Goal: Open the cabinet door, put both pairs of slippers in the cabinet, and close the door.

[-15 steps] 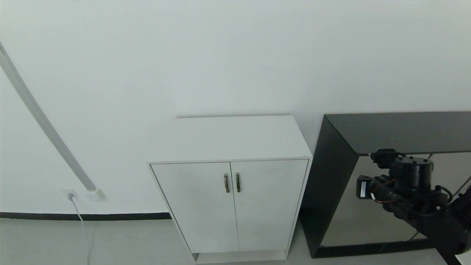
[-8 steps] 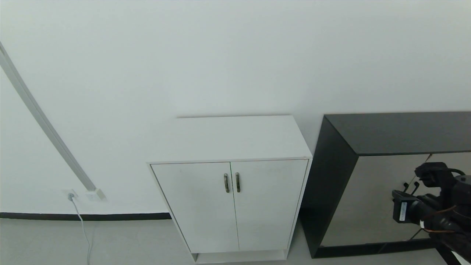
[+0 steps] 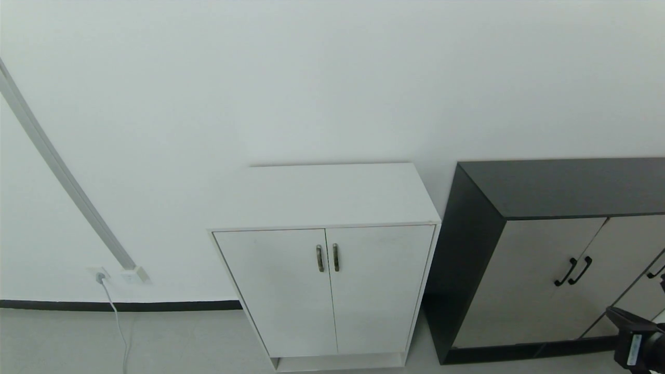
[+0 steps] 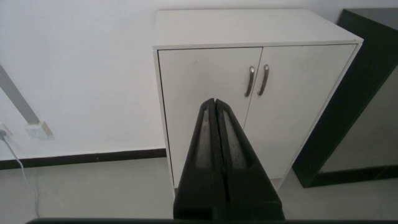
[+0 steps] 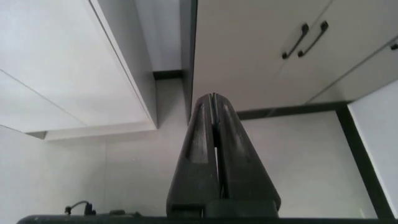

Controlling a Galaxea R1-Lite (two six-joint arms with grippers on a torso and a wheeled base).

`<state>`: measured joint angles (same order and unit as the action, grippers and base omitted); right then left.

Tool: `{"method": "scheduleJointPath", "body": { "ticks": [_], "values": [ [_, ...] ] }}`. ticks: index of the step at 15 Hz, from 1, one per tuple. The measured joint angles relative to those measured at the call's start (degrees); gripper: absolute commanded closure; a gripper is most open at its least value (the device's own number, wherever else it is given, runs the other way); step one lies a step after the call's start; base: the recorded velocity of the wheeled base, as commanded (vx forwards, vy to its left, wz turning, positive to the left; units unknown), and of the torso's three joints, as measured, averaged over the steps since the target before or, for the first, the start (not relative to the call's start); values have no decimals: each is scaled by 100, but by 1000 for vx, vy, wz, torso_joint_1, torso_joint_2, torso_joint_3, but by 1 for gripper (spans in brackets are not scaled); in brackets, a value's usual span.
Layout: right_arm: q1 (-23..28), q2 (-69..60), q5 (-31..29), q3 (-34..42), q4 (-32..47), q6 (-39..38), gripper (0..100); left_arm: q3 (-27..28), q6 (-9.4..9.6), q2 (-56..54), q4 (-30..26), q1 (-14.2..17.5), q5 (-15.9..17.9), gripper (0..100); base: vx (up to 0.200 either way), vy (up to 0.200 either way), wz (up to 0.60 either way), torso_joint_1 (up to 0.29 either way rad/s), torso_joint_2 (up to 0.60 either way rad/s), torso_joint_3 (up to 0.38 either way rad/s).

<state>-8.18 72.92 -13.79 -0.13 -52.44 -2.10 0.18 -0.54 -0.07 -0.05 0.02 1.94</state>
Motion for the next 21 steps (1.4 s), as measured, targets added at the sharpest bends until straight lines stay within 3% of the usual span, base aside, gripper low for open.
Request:
{"method": "scheduleJointPath", "body": {
  "ticks": [4, 8, 10, 15, 21],
  "values": [
    [28, -1441, 288, 13, 1749, 24, 100, 0, -4, 0, -2, 7, -2, 100, 0, 0, 0, 0, 0, 0],
    [17, -3302, 1000, 13, 4134, 99, 100, 0, -4, 0, 0, 5, 0, 100, 0, 0, 0, 0, 0, 0],
    [-17, -4029, 1306, 11, 4901, 144, 100, 0, -4, 0, 0, 5, 0, 100, 0, 0, 0, 0, 0, 0],
    [-171, -4895, 1412, 11, 5244, 166, 100, -2, -6, 0, 0, 5, -2, 100, 0, 0, 0, 0, 0, 0],
    [422, -5733, 1403, 13, 5240, 166, 100, 0, -6, 0, 0, 7, 0, 100, 0, 0, 0, 0, 0, 0]
  ]
}}
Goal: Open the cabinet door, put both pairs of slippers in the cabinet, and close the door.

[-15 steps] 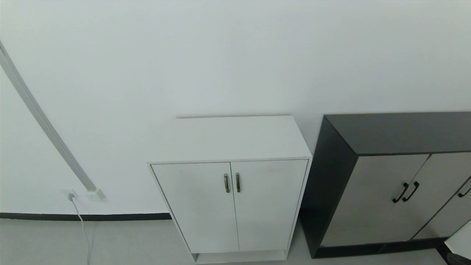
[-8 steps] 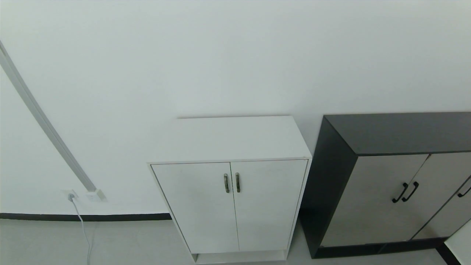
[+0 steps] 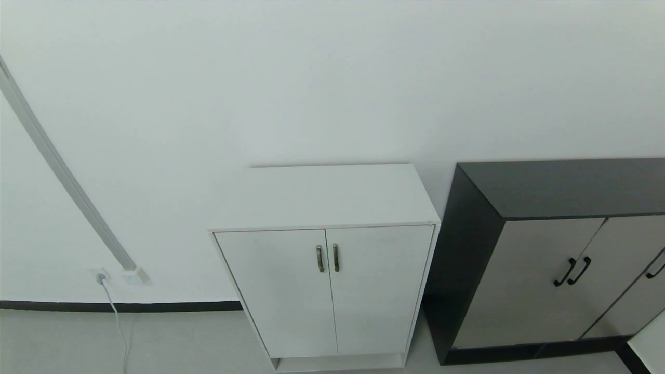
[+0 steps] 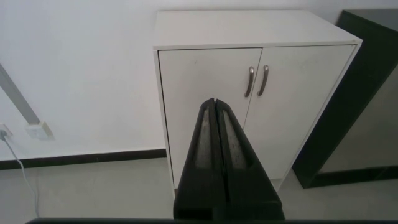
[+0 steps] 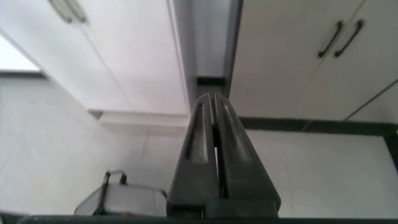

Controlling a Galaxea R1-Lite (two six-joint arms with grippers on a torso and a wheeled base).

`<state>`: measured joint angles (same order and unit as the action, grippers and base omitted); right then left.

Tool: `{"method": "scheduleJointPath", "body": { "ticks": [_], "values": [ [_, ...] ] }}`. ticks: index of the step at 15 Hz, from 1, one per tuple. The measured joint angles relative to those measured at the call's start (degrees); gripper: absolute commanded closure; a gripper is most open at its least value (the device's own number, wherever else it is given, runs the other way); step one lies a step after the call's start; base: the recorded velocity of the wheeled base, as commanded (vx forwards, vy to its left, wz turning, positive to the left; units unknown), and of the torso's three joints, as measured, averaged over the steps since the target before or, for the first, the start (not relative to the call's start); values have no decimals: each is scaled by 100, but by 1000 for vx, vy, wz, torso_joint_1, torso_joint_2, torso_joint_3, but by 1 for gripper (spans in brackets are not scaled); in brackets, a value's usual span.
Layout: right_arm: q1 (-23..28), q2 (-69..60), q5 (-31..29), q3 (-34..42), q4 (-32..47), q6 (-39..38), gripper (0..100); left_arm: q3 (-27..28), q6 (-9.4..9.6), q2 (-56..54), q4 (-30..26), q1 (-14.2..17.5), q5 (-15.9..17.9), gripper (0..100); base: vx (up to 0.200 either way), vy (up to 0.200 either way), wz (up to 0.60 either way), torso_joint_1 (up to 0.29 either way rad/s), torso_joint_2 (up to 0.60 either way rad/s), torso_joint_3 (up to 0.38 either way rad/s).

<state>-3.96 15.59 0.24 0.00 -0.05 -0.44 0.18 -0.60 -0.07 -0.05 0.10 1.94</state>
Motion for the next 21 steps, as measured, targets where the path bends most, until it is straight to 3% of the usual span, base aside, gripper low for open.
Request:
{"method": "scheduleJointPath", "body": {
  "ticks": [12, 16, 21],
  "values": [
    [385, -1467, -54, 0, -5, 0, 100, 0, 5, 0, 0, -2, 0, 100, 0, 0, 0, 0, 0, 0],
    [396, -1554, -533, 0, -39, -424, 100, 0, 6, 0, -2, -2, 0, 100, 0, 0, 0, 0, 0, 0],
    [396, -1570, -592, 0, -46, -423, 100, 0, 30, 0, -2, -7, 6, 100, 0, 0, 0, 0, 0, 0]
  ]
}}
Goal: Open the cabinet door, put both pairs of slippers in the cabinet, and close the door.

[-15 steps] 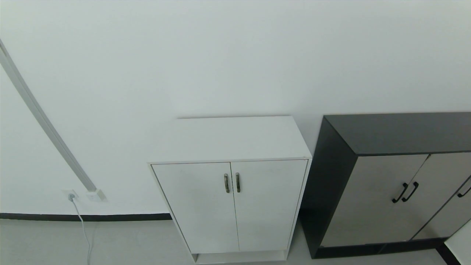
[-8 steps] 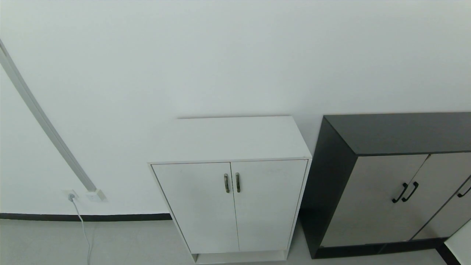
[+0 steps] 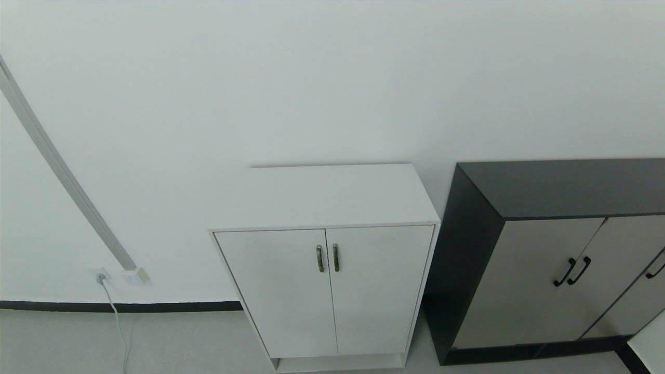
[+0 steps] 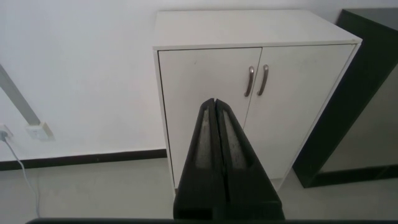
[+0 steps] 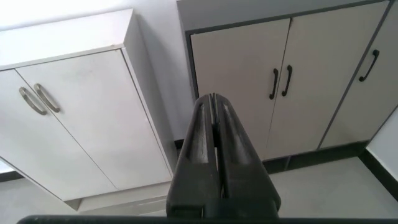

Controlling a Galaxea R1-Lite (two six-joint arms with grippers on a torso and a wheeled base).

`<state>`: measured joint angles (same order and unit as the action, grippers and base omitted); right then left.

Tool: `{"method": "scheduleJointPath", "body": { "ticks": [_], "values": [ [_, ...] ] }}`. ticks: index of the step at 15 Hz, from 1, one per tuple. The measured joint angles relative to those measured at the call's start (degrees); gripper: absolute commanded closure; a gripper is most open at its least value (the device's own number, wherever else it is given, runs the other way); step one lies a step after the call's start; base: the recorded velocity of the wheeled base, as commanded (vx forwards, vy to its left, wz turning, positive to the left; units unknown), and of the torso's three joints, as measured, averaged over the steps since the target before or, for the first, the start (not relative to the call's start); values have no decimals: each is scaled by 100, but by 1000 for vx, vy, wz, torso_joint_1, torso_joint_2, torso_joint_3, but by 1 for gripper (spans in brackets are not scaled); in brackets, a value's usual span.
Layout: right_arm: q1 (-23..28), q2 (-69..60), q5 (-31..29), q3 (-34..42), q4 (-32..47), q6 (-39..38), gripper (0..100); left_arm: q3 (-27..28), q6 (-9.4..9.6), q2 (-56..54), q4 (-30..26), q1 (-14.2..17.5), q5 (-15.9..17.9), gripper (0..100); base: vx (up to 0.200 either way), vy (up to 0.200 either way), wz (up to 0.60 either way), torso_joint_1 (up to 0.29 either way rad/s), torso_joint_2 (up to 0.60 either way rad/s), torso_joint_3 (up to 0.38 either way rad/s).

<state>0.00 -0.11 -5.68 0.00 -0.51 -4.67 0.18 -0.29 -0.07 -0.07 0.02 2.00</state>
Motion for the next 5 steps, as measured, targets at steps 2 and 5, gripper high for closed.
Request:
{"method": "scheduleJointPath", "body": {
  "ticks": [2, 5],
  "values": [
    [0, -5, 10, 0, 0, 10, 100, 0, 2, 0, 2, 7, 2, 100, 0, 0, 0, 0, 0, 0],
    [0, -5, 5, 0, 0, 2, 100, 0, 5, 0, 0, 7, 0, 100, 0, 0, 0, 0, 0, 0]
  ]
}}
